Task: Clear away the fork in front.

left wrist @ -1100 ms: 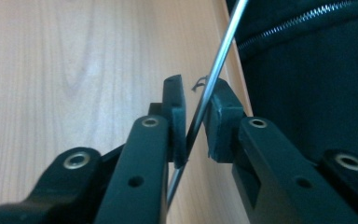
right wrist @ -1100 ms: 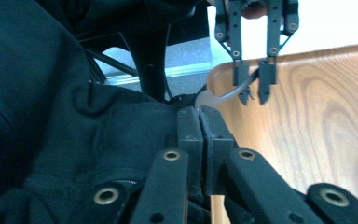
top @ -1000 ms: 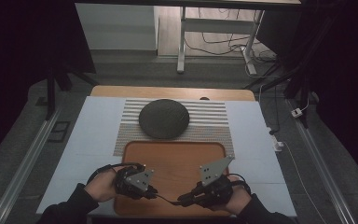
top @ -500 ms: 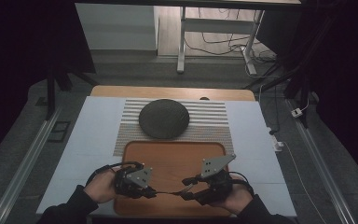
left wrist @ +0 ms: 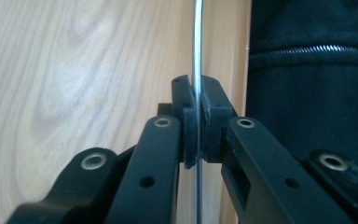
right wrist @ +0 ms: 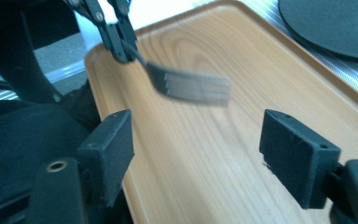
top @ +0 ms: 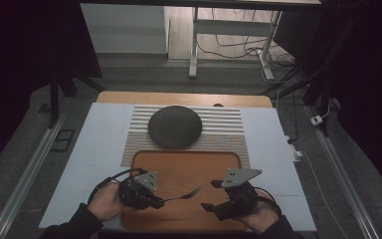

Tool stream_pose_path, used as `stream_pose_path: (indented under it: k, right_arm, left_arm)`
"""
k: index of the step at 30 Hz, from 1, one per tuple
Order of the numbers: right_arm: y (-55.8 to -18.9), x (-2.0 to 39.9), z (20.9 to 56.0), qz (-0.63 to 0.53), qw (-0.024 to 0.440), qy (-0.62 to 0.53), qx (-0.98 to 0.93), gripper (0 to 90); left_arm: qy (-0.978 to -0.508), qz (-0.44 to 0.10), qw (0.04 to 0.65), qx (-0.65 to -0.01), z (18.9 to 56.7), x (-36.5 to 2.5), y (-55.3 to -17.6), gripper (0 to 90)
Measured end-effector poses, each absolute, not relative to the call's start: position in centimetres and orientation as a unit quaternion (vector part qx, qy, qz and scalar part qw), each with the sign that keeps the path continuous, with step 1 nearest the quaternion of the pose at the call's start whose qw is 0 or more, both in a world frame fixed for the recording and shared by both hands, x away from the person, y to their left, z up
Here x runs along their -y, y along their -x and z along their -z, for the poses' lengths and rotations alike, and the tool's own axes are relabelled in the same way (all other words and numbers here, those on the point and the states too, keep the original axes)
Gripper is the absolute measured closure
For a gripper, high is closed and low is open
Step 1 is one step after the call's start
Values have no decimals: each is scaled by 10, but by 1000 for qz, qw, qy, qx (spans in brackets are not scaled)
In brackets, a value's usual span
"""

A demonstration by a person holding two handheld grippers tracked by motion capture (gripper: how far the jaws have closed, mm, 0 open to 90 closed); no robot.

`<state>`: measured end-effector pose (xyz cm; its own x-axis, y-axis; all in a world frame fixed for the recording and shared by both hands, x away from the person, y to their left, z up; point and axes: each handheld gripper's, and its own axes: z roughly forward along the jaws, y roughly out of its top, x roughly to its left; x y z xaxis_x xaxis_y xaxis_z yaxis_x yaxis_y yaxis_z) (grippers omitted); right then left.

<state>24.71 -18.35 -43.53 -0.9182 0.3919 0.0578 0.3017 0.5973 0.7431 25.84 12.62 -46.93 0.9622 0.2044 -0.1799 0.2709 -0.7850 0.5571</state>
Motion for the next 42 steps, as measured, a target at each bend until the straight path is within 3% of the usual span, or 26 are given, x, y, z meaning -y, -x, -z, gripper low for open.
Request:
stream_pose_path:
  k: [12, 19, 27, 34, 42]
  right_arm:
    - [-241, 203, 442, -394, 95, -239, -882, 163]
    - [-235, 220, 447, -376, 135, -269, -876, 20]
    - [-228, 232, 449, -360, 153, -285, -875, 15]
    - [-223, 242, 451, -348, 159, -301, -874, 15]
    - [-219, 248, 452, -336, 163, -307, -875, 15]
  left_arm:
    - [-915, 48, 298, -267, 471, -144, -260, 857]
    - [-884, 51, 281, -369, 483, -158, -258, 856]
    - [-863, 53, 245, -438, 497, -156, -255, 855]
    - [-856, 51, 214, -468, 509, -149, -258, 854]
    - [-850, 61, 227, -471, 512, -152, -260, 814]
